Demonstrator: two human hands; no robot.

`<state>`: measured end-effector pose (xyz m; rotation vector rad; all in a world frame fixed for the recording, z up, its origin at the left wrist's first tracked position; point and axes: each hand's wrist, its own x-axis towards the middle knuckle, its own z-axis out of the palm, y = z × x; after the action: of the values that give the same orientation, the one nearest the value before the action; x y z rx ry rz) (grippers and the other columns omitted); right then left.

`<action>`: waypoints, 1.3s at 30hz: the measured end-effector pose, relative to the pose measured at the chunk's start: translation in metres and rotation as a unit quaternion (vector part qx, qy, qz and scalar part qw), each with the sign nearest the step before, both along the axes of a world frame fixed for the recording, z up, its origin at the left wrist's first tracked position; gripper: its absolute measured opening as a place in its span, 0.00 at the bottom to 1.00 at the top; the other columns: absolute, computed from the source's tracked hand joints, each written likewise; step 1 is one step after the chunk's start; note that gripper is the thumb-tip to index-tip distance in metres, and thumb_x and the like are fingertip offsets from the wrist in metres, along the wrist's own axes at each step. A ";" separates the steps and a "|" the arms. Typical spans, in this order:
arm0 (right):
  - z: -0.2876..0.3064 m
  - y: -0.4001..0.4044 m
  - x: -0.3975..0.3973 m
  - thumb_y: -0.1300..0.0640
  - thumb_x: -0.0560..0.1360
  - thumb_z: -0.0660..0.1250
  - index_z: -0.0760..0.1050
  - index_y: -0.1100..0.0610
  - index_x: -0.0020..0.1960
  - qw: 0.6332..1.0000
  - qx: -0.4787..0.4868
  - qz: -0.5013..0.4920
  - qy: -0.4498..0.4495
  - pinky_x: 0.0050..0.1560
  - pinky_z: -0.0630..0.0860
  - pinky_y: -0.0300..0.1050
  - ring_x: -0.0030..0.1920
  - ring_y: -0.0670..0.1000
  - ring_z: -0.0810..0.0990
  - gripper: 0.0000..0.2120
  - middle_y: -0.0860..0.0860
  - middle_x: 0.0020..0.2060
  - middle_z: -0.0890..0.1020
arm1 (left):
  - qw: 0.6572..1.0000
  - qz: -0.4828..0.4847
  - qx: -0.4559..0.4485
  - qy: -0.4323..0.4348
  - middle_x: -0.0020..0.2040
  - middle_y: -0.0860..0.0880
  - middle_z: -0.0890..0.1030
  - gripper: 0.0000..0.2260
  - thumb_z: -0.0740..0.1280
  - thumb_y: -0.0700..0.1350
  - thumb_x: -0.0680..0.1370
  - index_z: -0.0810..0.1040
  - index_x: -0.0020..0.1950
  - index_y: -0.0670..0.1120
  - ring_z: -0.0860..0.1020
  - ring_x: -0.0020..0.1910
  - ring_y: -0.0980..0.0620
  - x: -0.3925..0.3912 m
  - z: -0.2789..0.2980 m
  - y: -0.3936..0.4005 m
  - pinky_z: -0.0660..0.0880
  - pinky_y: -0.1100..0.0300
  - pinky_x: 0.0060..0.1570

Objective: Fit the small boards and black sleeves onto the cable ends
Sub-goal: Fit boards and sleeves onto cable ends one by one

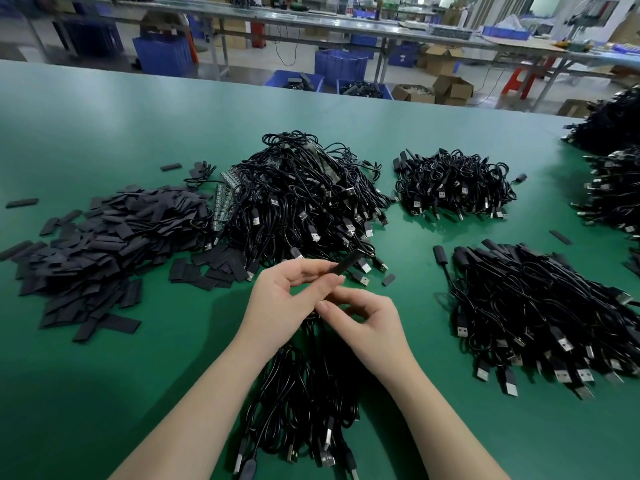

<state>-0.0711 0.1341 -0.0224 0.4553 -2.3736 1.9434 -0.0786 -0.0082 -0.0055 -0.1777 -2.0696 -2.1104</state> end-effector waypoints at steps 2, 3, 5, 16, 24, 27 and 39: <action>0.001 0.001 0.000 0.52 0.73 0.73 0.85 0.42 0.50 1.000 -0.007 0.010 -0.004 0.46 0.79 0.47 0.41 0.48 0.83 0.09 0.49 0.42 0.87 | 1.000 0.005 0.003 0.003 0.45 0.50 0.86 0.09 0.73 0.57 0.65 0.85 0.44 0.61 0.84 0.49 0.50 0.000 -0.002 0.000 0.79 0.52 0.53; 0.000 0.002 0.001 0.54 0.73 0.73 0.85 0.43 0.51 1.000 -0.009 0.020 -0.004 0.47 0.79 0.46 0.41 0.49 0.82 0.09 0.49 0.42 0.87 | 1.000 0.005 -0.001 0.006 0.46 0.50 0.86 0.09 0.73 0.56 0.66 0.85 0.45 0.60 0.83 0.50 0.51 0.000 -0.002 -0.001 0.79 0.51 0.54; -0.001 0.000 0.002 0.57 0.74 0.72 0.85 0.46 0.51 0.999 -0.009 0.032 0.002 0.46 0.78 0.42 0.41 0.45 0.82 0.09 0.48 0.42 0.87 | 0.998 0.001 -0.046 0.041 0.47 0.53 0.85 0.07 0.72 0.53 0.69 0.85 0.45 0.59 0.82 0.51 0.55 0.001 -0.003 -0.001 0.77 0.56 0.56; 0.037 0.024 -0.009 0.53 0.70 0.71 0.85 0.50 0.40 0.945 -0.299 -0.120 -0.058 0.52 0.81 0.44 0.48 0.52 0.84 0.05 0.54 0.46 0.87 | 0.913 0.155 -0.313 0.212 0.59 0.56 0.80 0.12 0.65 0.50 0.78 0.82 0.59 0.50 0.76 0.61 0.56 0.002 -0.005 -0.004 0.69 0.54 0.65; 0.086 0.138 -0.032 0.45 0.77 0.65 0.83 0.51 0.50 0.850 0.244 -0.466 0.030 0.40 0.76 0.48 0.39 0.56 0.82 0.12 0.50 0.38 0.85 | 0.928 0.119 -0.339 0.102 0.54 0.58 0.83 0.13 0.61 0.51 0.80 0.84 0.56 0.52 0.77 0.59 0.57 -0.005 -0.016 -0.009 0.72 0.49 0.62; 0.078 0.155 -0.045 0.48 0.81 0.61 0.82 0.56 0.55 0.756 0.477 -0.442 -0.078 0.45 0.73 0.50 0.48 0.62 0.78 0.15 0.59 0.44 0.82 | 0.919 0.088 -0.377 0.077 0.56 0.59 0.82 0.14 0.60 0.53 0.81 0.83 0.59 0.53 0.77 0.59 0.57 -0.005 -0.018 -0.007 0.72 0.50 0.62; 0.052 0.043 -0.029 0.40 0.77 0.65 0.76 0.46 0.67 0.847 0.512 -0.133 -0.047 0.59 0.76 0.49 0.60 0.54 0.78 0.21 0.49 0.60 0.81 | 0.846 0.045 -0.531 -0.016 0.56 0.58 0.78 0.14 0.61 0.58 0.80 0.80 0.60 0.58 0.73 0.59 0.54 -0.010 -0.028 -0.015 0.67 0.56 0.58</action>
<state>-0.1000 0.1769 0.0298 0.0106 -3.1306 0.4532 -0.0888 -0.0231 -0.0339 -0.1680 -2.9262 -0.6862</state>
